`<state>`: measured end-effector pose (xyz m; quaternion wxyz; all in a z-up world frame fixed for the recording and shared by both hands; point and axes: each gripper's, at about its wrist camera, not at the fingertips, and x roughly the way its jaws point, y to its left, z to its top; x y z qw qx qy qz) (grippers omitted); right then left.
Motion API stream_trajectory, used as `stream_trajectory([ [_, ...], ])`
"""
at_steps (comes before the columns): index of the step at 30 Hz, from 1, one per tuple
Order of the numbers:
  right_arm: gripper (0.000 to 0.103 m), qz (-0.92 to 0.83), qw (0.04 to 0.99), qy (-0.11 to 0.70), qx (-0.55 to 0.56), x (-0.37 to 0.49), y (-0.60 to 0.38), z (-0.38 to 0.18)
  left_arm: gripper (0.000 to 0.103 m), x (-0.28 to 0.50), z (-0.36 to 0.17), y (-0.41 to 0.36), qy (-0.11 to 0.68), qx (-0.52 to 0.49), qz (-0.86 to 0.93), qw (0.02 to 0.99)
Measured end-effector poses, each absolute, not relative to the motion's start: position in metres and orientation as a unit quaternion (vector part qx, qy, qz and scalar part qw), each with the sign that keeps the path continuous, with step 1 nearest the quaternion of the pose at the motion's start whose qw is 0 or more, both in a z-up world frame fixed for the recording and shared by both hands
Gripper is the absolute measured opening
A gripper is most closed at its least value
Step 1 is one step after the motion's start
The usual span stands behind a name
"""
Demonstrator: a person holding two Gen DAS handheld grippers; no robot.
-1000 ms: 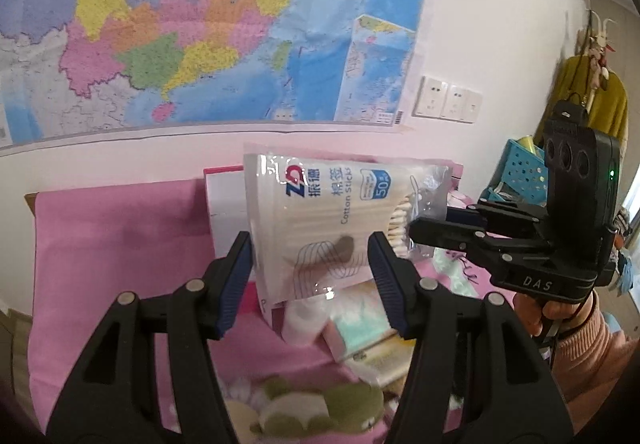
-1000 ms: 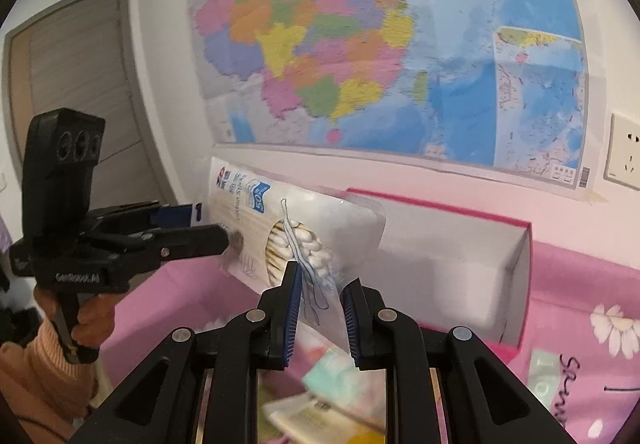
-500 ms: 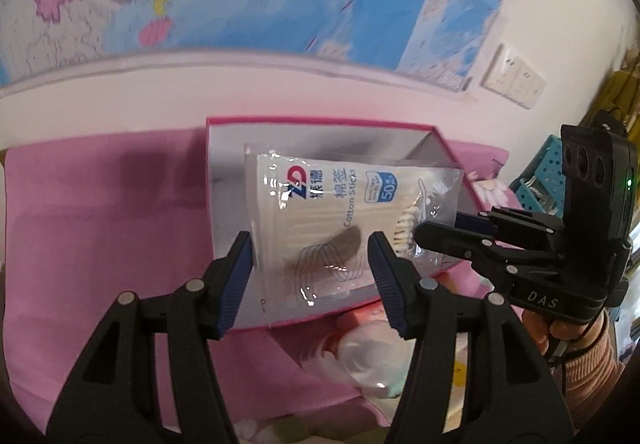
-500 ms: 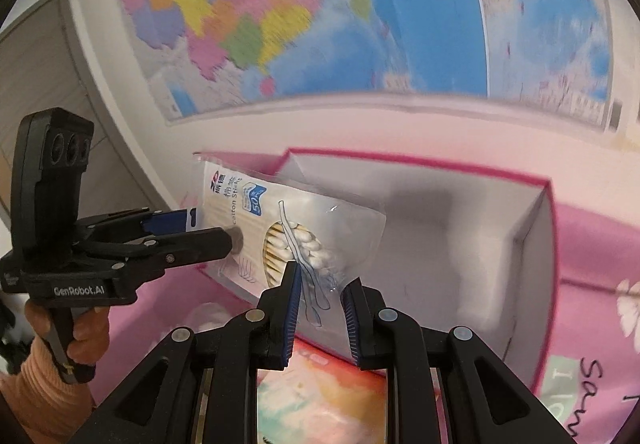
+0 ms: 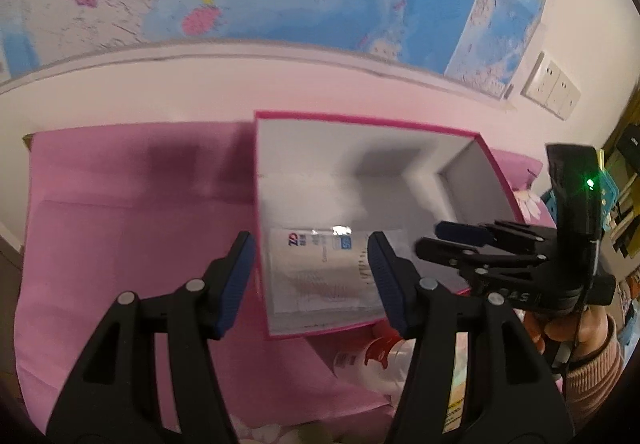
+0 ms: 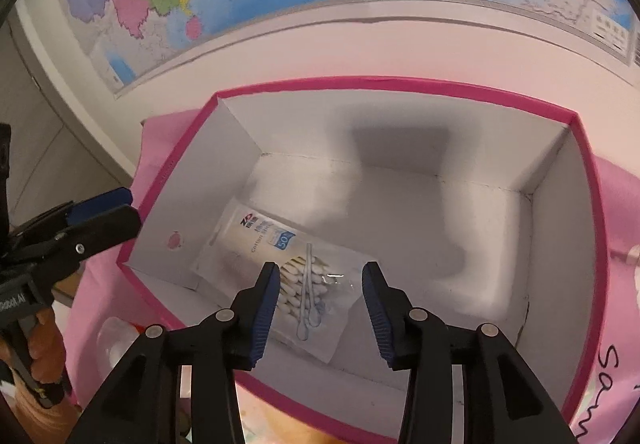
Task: Organize soft objects
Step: 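Grasp the black fabric item with the right gripper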
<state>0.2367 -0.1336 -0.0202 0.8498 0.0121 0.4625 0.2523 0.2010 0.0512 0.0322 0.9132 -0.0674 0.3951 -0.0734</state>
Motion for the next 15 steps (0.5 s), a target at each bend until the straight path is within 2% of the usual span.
stream_trajectory([
  [3,0.045,0.266,0.861,0.433,0.020,0.221,-0.142,-0.005,0.060,0.183,0.044,0.056,0.361,-0.068,-0.073,0.927],
  [5,0.058,0.279,0.872,0.401,0.022,0.200,-0.152,0.011,0.061,0.165,0.052,0.062,0.339,-0.072,-0.083,0.934],
  [8,0.070,0.293,0.887,0.355,0.018,0.171,-0.162,0.032,0.066,0.140,0.062,0.062,0.310,-0.074,-0.103,0.942],
  [15,0.075,0.317,0.894,0.315,0.015,0.110,-0.181,0.053,0.069,0.092,0.059,0.049,0.290,-0.064,-0.149,0.943],
])
